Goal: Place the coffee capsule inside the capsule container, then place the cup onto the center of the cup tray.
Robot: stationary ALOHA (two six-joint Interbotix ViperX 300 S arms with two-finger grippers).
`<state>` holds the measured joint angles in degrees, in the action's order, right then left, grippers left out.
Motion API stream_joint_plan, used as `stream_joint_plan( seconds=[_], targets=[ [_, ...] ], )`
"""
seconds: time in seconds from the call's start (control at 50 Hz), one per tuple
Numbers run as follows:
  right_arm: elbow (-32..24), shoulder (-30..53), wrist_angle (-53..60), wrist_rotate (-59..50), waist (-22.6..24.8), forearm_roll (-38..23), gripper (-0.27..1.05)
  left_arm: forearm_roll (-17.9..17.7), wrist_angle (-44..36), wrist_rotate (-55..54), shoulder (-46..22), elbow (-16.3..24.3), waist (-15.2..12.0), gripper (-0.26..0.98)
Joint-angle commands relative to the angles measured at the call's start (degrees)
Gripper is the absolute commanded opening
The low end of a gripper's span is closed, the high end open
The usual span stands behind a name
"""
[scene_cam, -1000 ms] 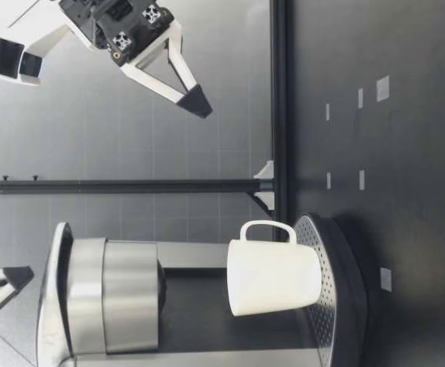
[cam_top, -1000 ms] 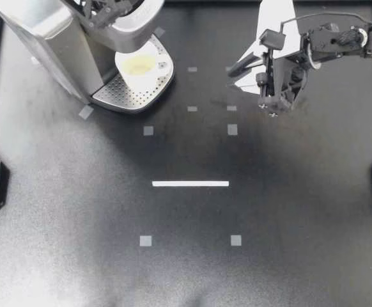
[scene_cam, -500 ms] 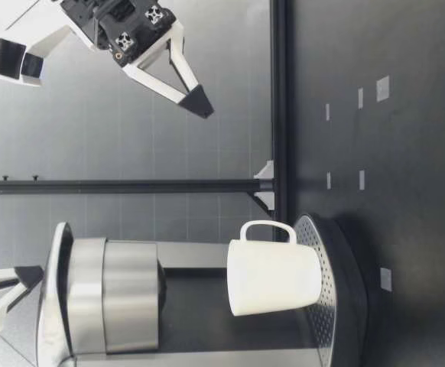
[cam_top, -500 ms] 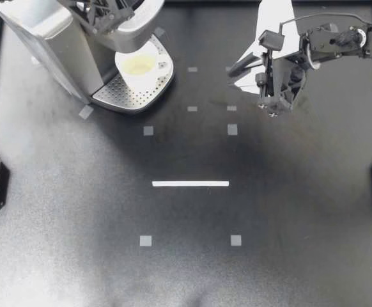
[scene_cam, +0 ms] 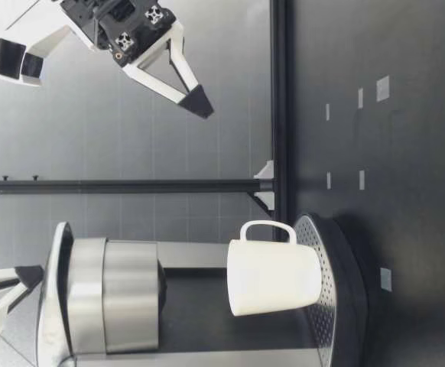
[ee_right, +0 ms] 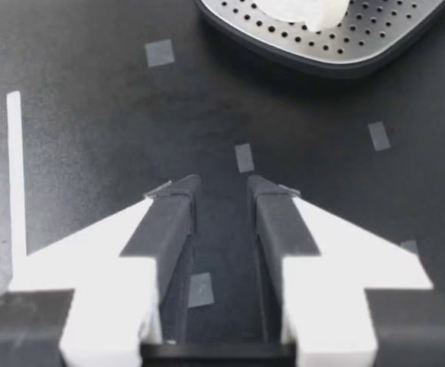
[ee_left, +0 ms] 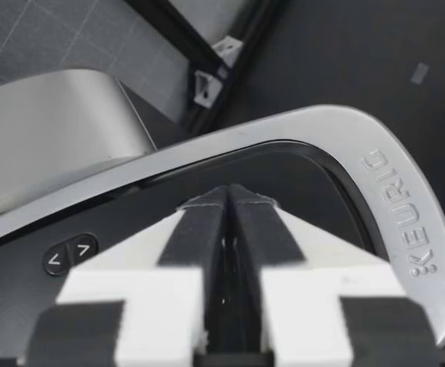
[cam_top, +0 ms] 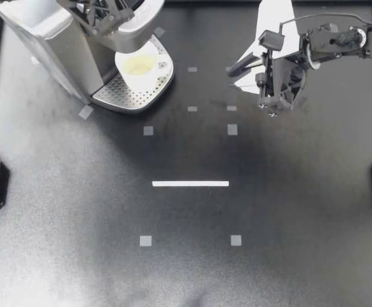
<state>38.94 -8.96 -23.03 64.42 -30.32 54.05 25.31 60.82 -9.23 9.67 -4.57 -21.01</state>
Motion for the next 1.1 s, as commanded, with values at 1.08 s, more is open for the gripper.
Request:
stream_joint_plan(
  seconds=[1.08],
  targets=[
    [0.3,-7.3,0.5,0.0,3.5,6.0,0.35,-1.9,-36.5,-3.3,16.0,-15.8,6.6,0.11]
  ],
)
